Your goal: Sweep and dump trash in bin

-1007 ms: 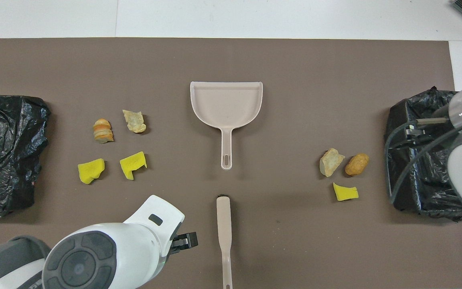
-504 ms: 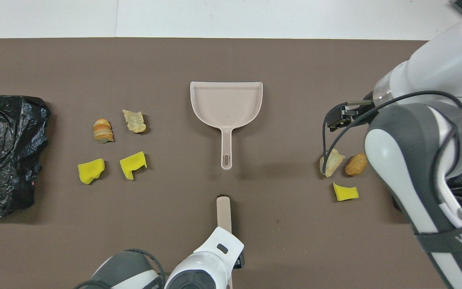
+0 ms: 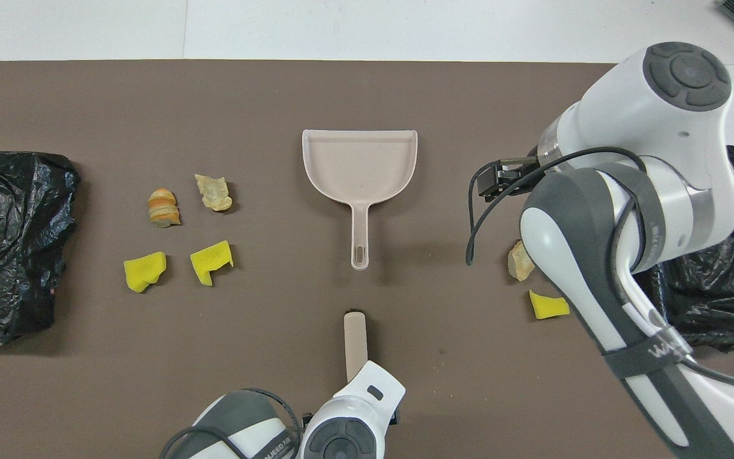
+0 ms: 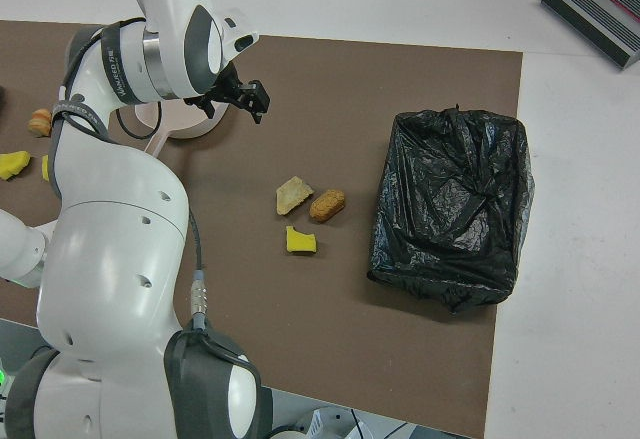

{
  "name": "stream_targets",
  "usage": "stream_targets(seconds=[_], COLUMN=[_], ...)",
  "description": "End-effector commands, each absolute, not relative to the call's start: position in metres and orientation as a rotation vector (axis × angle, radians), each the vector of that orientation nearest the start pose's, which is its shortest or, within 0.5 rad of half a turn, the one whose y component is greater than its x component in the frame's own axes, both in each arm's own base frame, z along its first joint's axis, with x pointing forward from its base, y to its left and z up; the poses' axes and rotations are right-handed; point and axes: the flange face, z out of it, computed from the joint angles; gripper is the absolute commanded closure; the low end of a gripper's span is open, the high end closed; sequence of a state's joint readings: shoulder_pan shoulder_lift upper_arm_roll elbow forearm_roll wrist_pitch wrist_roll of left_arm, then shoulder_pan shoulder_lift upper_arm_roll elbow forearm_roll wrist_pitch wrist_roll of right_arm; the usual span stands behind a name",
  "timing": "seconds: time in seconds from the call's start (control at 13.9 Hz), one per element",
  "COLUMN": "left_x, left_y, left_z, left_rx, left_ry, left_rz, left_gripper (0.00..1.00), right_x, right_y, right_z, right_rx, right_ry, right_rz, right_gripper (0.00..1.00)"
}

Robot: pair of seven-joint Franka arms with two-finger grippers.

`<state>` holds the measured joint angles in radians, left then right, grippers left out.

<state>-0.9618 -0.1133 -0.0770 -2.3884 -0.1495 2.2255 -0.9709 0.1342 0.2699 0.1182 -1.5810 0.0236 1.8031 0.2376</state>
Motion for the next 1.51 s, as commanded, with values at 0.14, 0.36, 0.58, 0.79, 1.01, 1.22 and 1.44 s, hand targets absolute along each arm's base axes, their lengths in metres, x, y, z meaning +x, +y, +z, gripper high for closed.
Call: stream_targets(seconds=[0.14, 0.36, 0.58, 0.79, 1.01, 1.22, 1.44], left_x=[0.202, 0.206, 0.214, 0.222, 0.227, 0.245, 0.276], left_y=[-0.428, -0.428, -0.426, -0.421, -0.418, -0.408, -0.39], left_z=[0.334, 0.335, 0.339, 0.345, 0.345, 0.356, 0.38], left_rx=[-3.147, -3.14, -3.146, -3.138, -3.136, -3.133, -3.08], left_ry=[-0.066, -0.084, -0.109, -0.12, -0.129, -0.169, -0.253], left_rz=[0.19, 0.194, 0.192, 0.201, 0.203, 0.212, 0.277], left_gripper=[0.0, 0.0, 0.36, 1.0, 1.0, 1.0, 1.0], right_x=[0.616, 0.615, 0.615, 0.615, 0.614, 0.612, 0.609], right_y=[0.154, 0.155, 0.155, 0.155, 0.156, 0.166, 0.198], right_z=[0.48, 0.48, 0.48, 0.48, 0.479, 0.479, 0.471], right_rx=[-3.09, -3.091, -3.091, -3.091, -3.09, -3.088, -3.08], right_ry=[0.03, 0.027, 0.027, 0.03, 0.052, 0.029, 0.03], right_rz=[0.081, 0.086, 0.086, 0.086, 0.089, 0.084, 0.048], right_gripper=[0.0, 0.0, 0.0, 0.0, 0.0, 0.0, 0.0])
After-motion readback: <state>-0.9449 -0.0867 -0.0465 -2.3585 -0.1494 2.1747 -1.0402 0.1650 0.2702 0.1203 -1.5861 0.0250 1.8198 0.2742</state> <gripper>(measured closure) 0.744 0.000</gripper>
